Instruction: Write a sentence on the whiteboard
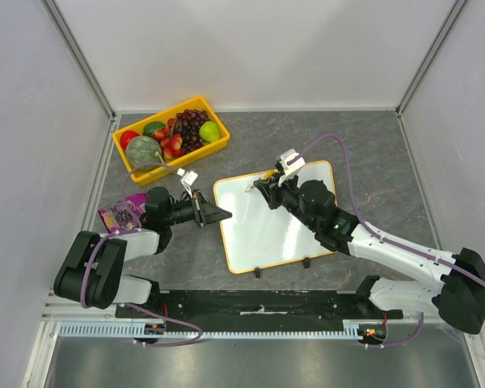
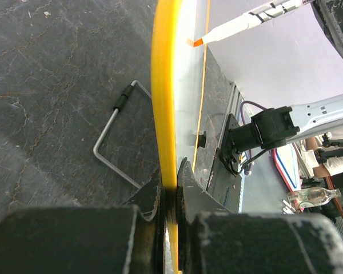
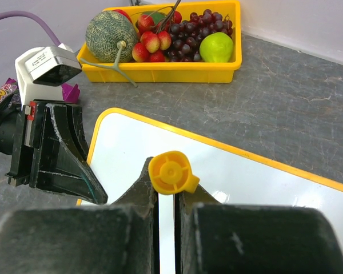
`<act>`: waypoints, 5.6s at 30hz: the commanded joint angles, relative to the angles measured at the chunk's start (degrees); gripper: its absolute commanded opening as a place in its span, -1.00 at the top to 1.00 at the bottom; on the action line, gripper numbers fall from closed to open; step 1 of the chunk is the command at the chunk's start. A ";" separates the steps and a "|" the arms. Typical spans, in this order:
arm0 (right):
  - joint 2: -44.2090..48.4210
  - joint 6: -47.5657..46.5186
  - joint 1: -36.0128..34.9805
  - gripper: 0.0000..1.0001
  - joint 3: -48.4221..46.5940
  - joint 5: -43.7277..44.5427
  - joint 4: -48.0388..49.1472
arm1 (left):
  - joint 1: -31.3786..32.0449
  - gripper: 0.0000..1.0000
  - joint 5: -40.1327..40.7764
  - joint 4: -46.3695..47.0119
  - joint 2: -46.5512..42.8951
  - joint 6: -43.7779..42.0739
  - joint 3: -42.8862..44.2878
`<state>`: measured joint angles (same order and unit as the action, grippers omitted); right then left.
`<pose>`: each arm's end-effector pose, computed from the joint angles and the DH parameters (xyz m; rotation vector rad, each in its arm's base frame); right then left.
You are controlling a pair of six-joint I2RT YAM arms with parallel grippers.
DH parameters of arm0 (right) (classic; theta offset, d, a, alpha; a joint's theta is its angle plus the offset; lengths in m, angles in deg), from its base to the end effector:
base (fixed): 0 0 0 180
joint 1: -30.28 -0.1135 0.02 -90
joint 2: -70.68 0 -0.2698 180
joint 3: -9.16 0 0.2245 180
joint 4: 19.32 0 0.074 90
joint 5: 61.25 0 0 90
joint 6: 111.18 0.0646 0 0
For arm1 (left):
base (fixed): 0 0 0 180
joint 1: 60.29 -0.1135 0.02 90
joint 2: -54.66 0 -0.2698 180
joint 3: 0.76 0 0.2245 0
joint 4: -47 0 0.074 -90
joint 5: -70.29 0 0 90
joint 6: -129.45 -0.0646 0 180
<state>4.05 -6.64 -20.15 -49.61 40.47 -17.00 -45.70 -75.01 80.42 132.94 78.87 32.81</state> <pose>0.1834 0.2013 0.3172 -0.3741 1.6704 0.6833 0.2125 -0.1102 0.1980 0.3652 1.9080 -1.4978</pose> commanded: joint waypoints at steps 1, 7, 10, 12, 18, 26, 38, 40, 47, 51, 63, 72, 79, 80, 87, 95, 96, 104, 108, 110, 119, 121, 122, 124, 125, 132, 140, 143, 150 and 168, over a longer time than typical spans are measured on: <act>0.71 -0.66 0.07 1.00 1.87 2.42 -4.11 | 1.14 0.96 -0.15 -3.49 1.35 -10.42 -0.93; 2.03 -0.66 0.07 1.00 2.40 4.53 -5.17 | 0.97 0.96 -0.15 -3.58 1.35 -10.50 -0.93; 2.21 -0.75 0.07 1.00 2.48 4.10 -5.69 | 1.06 0.96 -0.15 -3.57 1.26 -10.50 -0.93; 2.21 -0.83 0.07 1.00 2.48 3.57 -5.96 | 1.06 0.96 -0.15 -3.49 1.35 -10.42 -0.93; 2.65 -0.92 0.07 1.00 3.27 2.95 -6.13 | 1.06 0.96 -0.06 -3.57 1.35 -10.50 -0.93; 2.38 -1.10 0.07 1.00 3.45 0.32 -6.14 | 1.05 0.96 -0.15 -3.58 1.35 -10.50 -0.93; 0.36 1.97 -0.01 1.00 3.10 -1.45 -1.83 | 1.06 0.96 -0.15 -3.40 1.44 -10.33 -0.93; 0.19 2.76 0.07 1.00 2.75 -0.57 -1.57 | 1.06 0.96 -0.15 -3.49 1.44 -10.41 -0.93; 0.45 3.82 -0.01 1.00 2.40 -0.04 -0.07 | 1.06 0.96 -0.15 -3.40 1.52 -10.33 -0.93; 2.64 4.00 0.07 1.00 1.69 0.05 -1.39 | 1.14 0.96 -0.15 -3.49 1.52 -10.33 -0.93; 7.31 3.82 0.51 1.00 0.29 0.22 -2.79 | 1.14 0.96 -0.15 -3.40 1.44 -10.42 -0.93; 4.32 3.56 0.69 1.00 0.02 2.34 -1.66 | 1.06 0.96 -0.15 -3.49 1.61 -10.42 -0.93; 4.32 3.91 0.78 1.00 0.20 3.39 0.01 | 1.06 0.96 -0.32 -3.49 1.70 -10.24 -0.84; 4.23 4.00 0.86 1.00 0.03 3.74 -0.16 | 1.06 0.96 -0.33 -3.40 1.70 -10.24 -0.84; 2.91 4.00 0.95 1.00 0.46 4.62 -0.33 | 1.14 0.96 -0.33 -3.31 1.70 -10.33 -0.84; 3.09 4.00 1.22 1.00 1.08 4.80 1.07 | 1.14 0.96 -0.33 -3.40 1.87 -10.24 -0.84; 3.00 3.74 1.22 1.00 0.99 4.88 0.81 | 1.14 0.96 -0.33 -3.40 1.88 -10.24 -0.84; 2.91 3.82 1.22 1.00 2.22 3.75 -1.21 | 1.06 0.96 -0.50 -3.31 1.96 -10.33 -0.84; 3.26 3.91 1.30 1.00 3.45 2.69 -2.09 | 1.06 0.96 -0.50 -3.31 1.96 -10.24 -0.84; 3.61 3.82 1.30 1.00 3.98 2.08 -2.27 | 1.14 0.96 -0.33 -3.22 1.96 -10.33 -0.84; 4.93 4.17 1.30 1.00 5.73 0.40 -3.76 | 1.14 0.96 -0.33 -3.31 1.96 -10.15 -0.75; 5.28 4.26 1.30 1.00 6.00 0.31 -3.76 | 1.14 0.96 -0.33 -3.31 1.96 -10.24 -0.75; 5.28 4.44 1.39 1.00 6.00 0.31 -3.50 | 0.97 0.96 -0.41 -3.31 1.96 -10.33 -0.75; 4.93 4.53 1.30 1.00 5.74 0.49 -3.32 | 1.06 0.96 -0.33 -3.31 1.96 -10.15 -0.75; 4.67 4.61 1.30 1.00 5.56 0.75 -3.06 | 1.14 0.96 -0.33 -3.31 1.88 -10.15 -0.75; 3.88 4.97 1.30 1.00 4.33 3.47 -0.78 | 1.14 0.96 -0.41 -3.22 1.79 -10.24 -0.84; 3.35 5.14 1.30 1.00 3.02 4.97 0.81 | 1.14 0.96 -0.41 -3.22 1.79 -10.15 -0.84; 2.91 5.14 1.39 1.00 2.40 4.97 0.90 | 1.06 0.96 -0.33 -3.22 1.79 -10.33 -0.84; 2.91 5.14 1.57 1.00 1.87 6.90 0.81 | 1.06 0.96 -0.33 -3.31 1.70 -10.24 -0.84; 5.81 5.23 2.10 1.00 5.21 6.82 -2.79 | 1.06 0.96 -0.33 -3.31 1.70 -10.24 -0.84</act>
<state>8.83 -0.63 -18.60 -45.74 45.79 -17.87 -45.79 -75.36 80.86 133.57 78.85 32.81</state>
